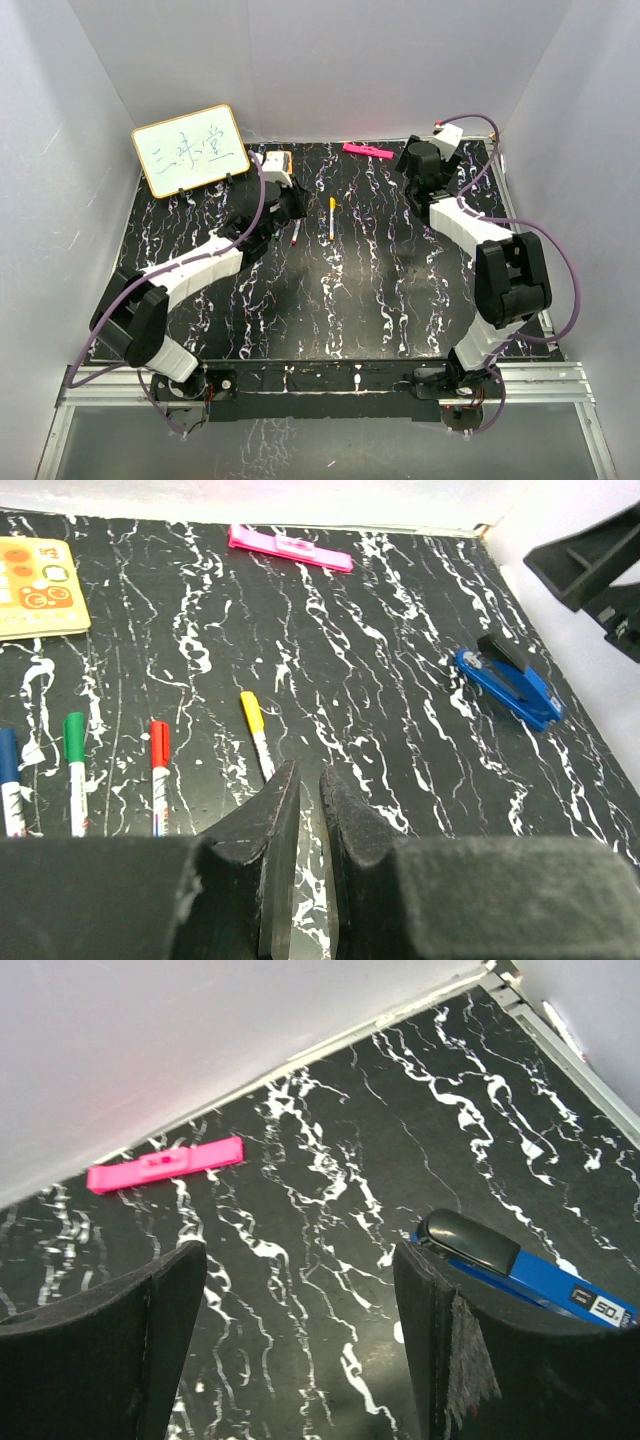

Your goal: Insert the pens into the pen caps

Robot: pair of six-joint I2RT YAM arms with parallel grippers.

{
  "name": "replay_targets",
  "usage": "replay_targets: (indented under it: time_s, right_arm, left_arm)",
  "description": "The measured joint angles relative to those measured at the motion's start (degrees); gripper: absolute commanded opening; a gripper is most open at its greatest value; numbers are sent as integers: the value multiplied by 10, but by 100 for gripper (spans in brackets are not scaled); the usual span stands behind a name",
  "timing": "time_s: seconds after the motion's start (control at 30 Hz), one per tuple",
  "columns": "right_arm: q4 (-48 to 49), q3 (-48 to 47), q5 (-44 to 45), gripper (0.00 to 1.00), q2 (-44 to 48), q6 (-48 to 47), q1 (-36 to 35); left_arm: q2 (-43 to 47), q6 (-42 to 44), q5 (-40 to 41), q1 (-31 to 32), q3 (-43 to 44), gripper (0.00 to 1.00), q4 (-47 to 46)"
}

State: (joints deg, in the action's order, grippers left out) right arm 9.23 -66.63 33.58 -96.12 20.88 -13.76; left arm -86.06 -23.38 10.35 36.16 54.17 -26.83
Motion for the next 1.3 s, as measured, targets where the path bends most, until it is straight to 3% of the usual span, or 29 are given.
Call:
replay_targets:
  time_s: [0.17, 0.27, 0.37, 0.47, 0.7, 0.97, 1.1, 1.3]
  right_arm:
    - [-22, -16, 17, 79, -19, -28, 2]
    - [-24, -19, 15, 84, -19, -37, 4]
    - [-29, -22, -2, 96, -19, -43, 7]
    - [-36, -21, -15, 98, -19, -43, 8]
    - [-32, 35, -23, 98, -7, -43, 21]
    - [-32, 122, -48, 98, 76, 3, 151]
    - [-8, 177, -34, 98, 129, 4, 204]
    - [32, 226, -29, 98, 149, -10, 193]
  left_arm:
    - [-17, -2, 18, -13, 20, 13, 33]
    - [-23, 1, 31, -18, 25, 10, 51]
    - [-26, 9, 41, -19, 25, 7, 66]
    - [-22, 20, 58, -19, 18, 8, 66]
    - [80, 21, 133, -35, -78, 40, 105]
    - [208, -17, 193, -178, -102, 62, 224]
    - [222, -21, 214, -182, -102, 64, 259]
    - [221, -43, 249, -180, -102, 65, 299]
